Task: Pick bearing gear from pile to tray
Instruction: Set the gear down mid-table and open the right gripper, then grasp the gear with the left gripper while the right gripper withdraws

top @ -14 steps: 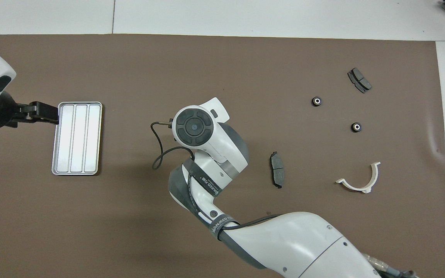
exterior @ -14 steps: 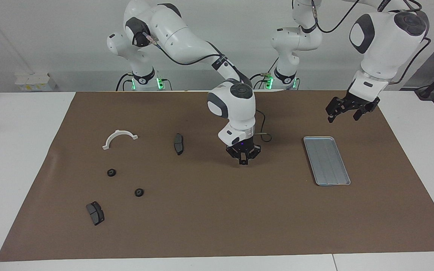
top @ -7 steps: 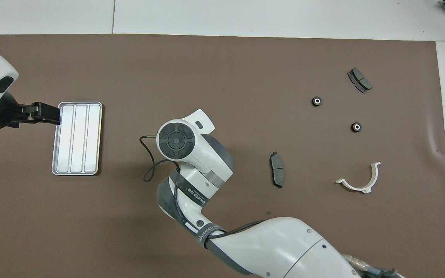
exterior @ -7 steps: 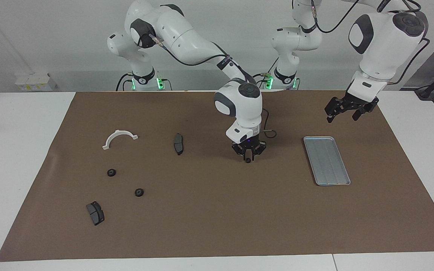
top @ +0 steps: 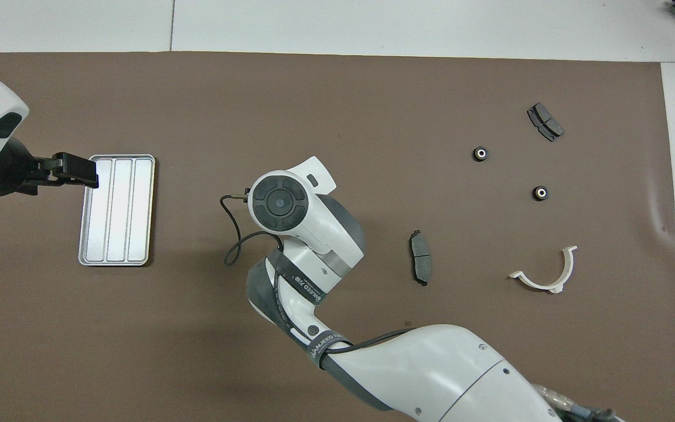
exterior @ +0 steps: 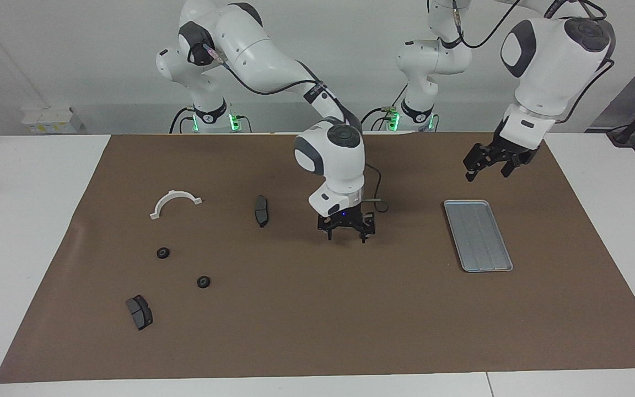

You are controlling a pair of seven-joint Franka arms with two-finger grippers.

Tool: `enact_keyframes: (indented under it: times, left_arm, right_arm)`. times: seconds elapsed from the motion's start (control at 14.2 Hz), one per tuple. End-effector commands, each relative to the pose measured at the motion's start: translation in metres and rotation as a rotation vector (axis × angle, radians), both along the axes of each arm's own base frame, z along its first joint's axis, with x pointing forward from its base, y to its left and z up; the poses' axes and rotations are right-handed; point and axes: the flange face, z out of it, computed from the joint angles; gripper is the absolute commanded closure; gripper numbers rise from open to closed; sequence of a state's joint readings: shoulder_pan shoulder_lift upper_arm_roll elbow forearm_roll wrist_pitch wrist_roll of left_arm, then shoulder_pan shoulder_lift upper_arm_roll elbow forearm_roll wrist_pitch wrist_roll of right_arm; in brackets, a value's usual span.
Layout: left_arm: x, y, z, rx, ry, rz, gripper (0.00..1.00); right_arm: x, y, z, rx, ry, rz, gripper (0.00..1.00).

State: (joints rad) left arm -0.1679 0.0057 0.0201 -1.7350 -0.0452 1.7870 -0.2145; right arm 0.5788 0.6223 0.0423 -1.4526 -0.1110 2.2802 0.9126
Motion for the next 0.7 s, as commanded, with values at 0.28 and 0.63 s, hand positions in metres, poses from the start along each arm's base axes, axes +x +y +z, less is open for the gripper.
enact_keyframes:
  times: [0.28, 0.63]
  left_arm:
    - [0.012, -0.151, -0.051, 0.004, 0.012, -0.009, 0.0]
    - [0.008, -0.21, -0.121, 0.002, -0.002, -0.018, 0.0]
  right_arm:
    - [-0.001, -0.205, 0.051, -0.087, 0.022, 0.066, 0.0]
    - [0.007, -0.304, 0.053, -0.116, 0.042, 0.166, 0.0]
